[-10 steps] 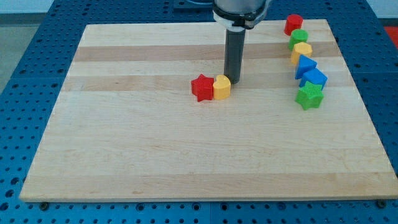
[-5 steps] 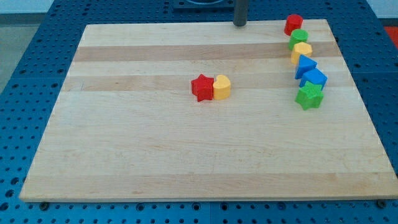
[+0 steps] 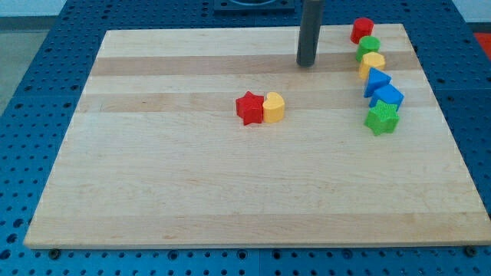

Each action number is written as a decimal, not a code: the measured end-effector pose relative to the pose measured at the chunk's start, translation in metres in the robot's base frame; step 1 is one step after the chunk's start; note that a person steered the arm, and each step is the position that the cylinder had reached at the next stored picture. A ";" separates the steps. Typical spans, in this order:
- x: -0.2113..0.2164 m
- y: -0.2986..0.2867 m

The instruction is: Move your arm to the center right

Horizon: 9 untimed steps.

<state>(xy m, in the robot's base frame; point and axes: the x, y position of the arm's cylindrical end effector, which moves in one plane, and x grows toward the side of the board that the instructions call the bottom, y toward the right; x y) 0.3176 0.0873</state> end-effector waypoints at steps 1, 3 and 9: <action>0.053 -0.010; 0.162 -0.019; 0.080 0.224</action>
